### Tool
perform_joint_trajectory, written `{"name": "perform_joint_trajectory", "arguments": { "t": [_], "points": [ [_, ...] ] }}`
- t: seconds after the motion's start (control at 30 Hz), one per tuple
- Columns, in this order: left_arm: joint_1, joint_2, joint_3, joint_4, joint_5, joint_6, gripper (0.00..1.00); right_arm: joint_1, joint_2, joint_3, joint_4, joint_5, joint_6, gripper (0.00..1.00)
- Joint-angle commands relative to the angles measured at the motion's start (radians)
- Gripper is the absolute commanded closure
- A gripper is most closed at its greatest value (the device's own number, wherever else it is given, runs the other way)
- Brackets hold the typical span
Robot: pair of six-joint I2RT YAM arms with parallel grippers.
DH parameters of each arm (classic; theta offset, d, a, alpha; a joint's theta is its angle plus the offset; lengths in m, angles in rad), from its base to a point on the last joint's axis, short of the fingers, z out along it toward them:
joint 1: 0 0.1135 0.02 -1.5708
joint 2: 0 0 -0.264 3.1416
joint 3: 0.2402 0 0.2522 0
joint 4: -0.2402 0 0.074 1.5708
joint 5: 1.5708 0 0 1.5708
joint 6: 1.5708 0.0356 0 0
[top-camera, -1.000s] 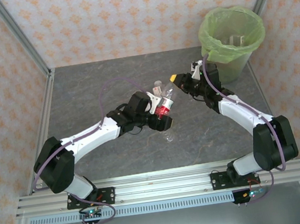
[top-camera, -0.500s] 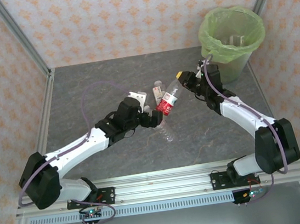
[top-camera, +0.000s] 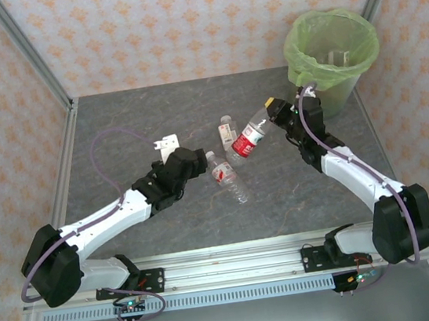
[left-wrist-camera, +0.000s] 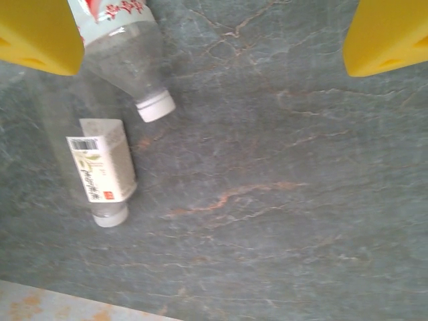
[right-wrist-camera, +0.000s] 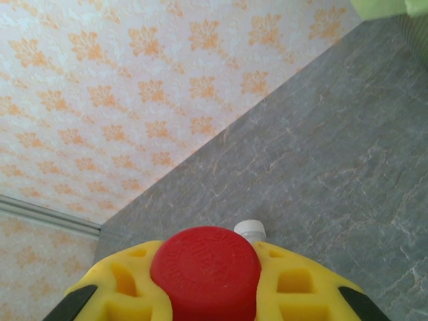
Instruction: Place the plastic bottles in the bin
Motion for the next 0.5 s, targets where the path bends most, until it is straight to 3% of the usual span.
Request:
{"name": "perform_joint_trajectory", "arguments": {
  "t": [0.0, 0.23, 0.47],
  "points": [
    [0.002, 0.001, 0.003, -0.057, -0.113, -0.074, 0.0, -0.015, -0.025, 0.007, 0.078, 0.028, -0.002, 1.0],
    [0.004, 0.011, -0.003, -0.12, -0.178, -0.177, 0.0, -0.049, -0.024, 0.026, 0.188, 0.049, 0.08, 1.0],
    [0.004, 0.003, -0.005, -0.131, -0.184, -0.185, 0.0, -0.068, -0.045, 0.083, 0.229, 0.128, 0.028, 1.0]
  ]
}}
